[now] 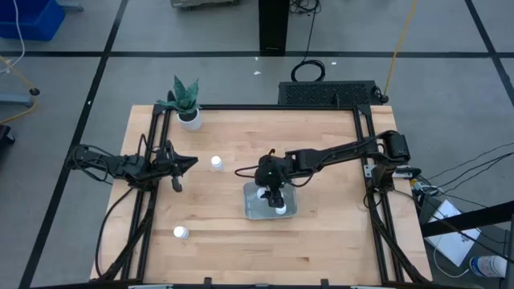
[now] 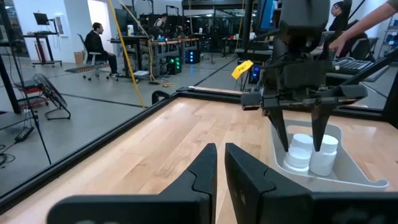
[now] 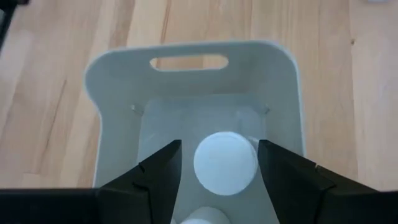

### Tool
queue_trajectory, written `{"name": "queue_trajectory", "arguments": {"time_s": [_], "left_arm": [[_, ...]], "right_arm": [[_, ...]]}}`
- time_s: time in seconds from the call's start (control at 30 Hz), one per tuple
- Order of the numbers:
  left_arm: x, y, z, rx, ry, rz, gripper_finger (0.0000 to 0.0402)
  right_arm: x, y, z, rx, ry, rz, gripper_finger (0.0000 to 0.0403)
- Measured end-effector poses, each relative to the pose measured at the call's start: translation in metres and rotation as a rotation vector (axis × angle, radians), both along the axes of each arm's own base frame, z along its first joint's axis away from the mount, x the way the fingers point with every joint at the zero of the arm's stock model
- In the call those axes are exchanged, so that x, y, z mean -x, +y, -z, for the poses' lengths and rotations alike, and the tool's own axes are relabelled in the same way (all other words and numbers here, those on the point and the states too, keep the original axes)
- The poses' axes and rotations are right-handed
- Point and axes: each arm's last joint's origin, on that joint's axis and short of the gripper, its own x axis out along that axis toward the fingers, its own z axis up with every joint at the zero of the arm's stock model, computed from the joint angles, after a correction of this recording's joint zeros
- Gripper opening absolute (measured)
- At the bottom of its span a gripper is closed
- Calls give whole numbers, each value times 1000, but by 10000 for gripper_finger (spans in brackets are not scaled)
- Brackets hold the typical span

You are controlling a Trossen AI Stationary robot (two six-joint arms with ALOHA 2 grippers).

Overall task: Pick and place pill bottles into a basket
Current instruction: Put the white pill bottle into the gray bin

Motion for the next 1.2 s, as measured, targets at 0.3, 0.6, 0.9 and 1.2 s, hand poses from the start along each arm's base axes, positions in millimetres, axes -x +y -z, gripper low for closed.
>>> {"name": "queue_trajectory", "arguments": {"time_s": [0.3,0.6,0.9,1.2], "left_arm": [[0,0,-2,2,-18,-13,37],[4,4,-17,43,-36,-101,37],[-7,10,-80,-23,150,-190,37],[-71,30,-135,-27,671,-290,37]], "right_arm": [[4,-3,-43,1,-209,2,201],[33,-17,-120,57,-531,27,203],[59,-27,-157,238,-666,70,199],[63,-38,-159,303,-670,64,199]]}}
